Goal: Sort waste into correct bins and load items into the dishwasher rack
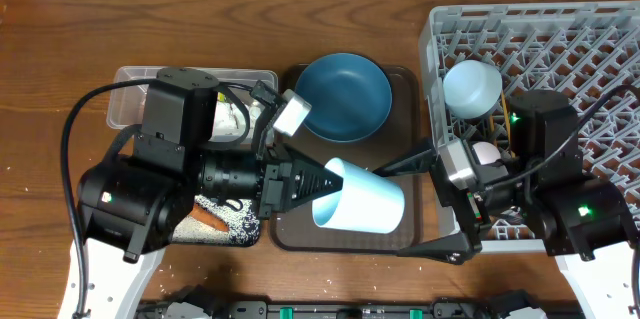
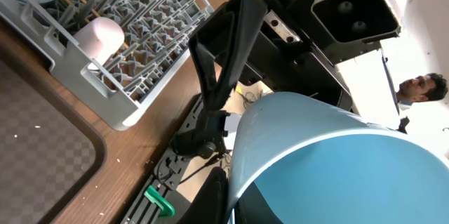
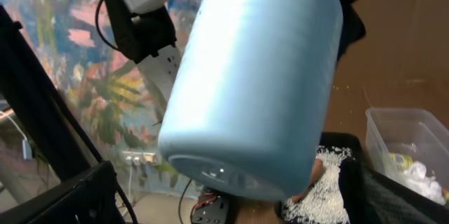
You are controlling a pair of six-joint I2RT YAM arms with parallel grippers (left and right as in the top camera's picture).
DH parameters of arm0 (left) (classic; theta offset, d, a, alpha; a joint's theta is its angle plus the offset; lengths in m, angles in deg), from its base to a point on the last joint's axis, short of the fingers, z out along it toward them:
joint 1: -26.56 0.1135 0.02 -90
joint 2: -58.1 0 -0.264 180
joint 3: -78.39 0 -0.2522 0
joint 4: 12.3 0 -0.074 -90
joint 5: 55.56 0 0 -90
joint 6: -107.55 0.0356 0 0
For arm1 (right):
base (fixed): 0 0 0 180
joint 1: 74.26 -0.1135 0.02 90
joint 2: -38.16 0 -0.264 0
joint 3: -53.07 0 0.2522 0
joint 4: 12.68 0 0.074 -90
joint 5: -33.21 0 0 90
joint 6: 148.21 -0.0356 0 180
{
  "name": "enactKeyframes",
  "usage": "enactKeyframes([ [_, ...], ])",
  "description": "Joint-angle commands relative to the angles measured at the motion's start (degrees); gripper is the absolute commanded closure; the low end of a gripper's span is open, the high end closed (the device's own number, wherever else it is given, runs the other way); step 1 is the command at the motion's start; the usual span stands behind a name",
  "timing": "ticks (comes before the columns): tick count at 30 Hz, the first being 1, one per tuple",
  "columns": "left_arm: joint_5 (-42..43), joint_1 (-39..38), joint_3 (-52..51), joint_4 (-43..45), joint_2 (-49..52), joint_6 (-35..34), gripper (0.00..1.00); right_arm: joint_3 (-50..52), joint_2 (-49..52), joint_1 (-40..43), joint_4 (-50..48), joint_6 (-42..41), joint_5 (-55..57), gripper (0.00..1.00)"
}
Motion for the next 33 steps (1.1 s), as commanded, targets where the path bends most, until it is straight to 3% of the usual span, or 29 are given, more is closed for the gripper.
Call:
enactKeyframes([
  [1, 0.35, -1.11, 0.0, 0.07, 0.11, 0.55, 0.93, -0.22, 0.02, -2.27, -1.51, -1.01, -1.6, 0.01],
  [19, -1.36, -2.32, 0.0, 0.55, 0.33, 0.57, 0.94, -0.22, 2.32, -4.81, -3.13, -2.58, -1.29, 0.05],
  [33, -12.85, -8.07, 0.0, 0.52, 0.33, 0.5, 0.94, -0.22, 5.33, -4.81, -3.98, -5.09, -1.53, 0.16],
])
